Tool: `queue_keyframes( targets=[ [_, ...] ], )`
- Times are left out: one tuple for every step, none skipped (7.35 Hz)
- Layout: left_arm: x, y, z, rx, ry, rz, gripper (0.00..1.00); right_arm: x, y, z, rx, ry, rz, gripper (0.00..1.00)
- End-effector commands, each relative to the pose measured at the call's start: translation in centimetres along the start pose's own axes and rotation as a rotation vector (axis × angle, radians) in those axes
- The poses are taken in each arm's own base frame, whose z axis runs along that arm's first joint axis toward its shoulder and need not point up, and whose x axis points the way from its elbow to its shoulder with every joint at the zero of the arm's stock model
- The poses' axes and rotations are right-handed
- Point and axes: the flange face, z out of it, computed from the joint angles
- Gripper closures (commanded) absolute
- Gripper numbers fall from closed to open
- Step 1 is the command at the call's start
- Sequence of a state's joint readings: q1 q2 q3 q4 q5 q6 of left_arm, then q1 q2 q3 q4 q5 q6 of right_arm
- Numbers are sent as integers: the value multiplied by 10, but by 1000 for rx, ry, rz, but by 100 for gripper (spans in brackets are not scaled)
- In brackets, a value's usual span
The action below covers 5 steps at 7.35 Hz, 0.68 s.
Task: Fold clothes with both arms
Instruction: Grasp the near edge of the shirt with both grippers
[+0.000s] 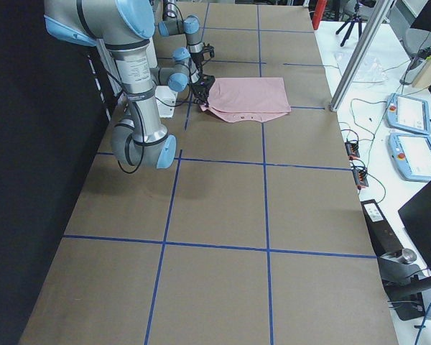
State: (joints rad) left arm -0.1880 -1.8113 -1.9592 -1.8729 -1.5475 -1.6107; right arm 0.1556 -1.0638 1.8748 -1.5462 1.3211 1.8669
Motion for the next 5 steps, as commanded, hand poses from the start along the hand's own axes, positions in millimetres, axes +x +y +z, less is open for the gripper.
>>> queue_keyframes(
  targets=[
    [1, -1, -3, 2, 5, -1, 100, 2, -1, 1, 2, 2, 0, 100],
    [3, -1, -7, 1, 14, -1, 100, 2, -1, 1, 0, 3, 0, 100],
    [6, -1, -16, -1, 26, 10, 100, 3, -1, 1, -1, 5, -8, 100],
    [14, -2, -41, -14, 68, 29, 100, 2, -6, -10, -4, -6, -5, 100],
    [18, -1, -70, -48, 59, 44, 100, 2, -15, -48, -10, -2, -7, 100]
  ],
)
